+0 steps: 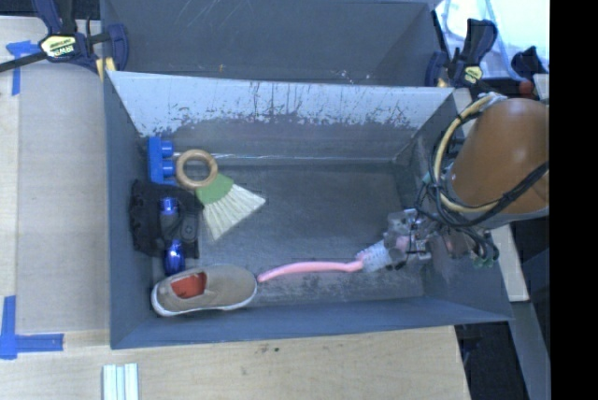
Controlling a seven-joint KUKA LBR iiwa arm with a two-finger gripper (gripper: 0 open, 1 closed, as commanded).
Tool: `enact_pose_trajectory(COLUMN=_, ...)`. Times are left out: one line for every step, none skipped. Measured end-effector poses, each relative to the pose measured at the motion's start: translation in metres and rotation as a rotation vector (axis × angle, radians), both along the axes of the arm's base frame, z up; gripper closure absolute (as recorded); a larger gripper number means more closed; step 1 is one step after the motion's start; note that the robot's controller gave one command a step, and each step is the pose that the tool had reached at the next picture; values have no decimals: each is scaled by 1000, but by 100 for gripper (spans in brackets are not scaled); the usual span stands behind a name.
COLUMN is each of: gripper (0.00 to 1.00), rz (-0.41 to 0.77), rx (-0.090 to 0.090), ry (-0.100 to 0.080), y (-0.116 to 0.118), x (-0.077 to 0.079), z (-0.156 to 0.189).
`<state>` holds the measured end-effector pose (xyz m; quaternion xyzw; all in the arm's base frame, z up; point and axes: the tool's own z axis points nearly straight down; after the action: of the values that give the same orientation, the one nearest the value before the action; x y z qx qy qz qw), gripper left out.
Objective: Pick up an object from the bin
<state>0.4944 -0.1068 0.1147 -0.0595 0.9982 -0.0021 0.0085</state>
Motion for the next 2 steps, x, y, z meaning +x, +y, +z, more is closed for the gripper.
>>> enact_pose_trajectory(gripper=100, rz=1, rx=0, ry=0, y=0, x=0, z=0)
enact_pose_trajectory(gripper=100, rz=1, rx=-2, ry=-6, y=2, x=0, z=40)
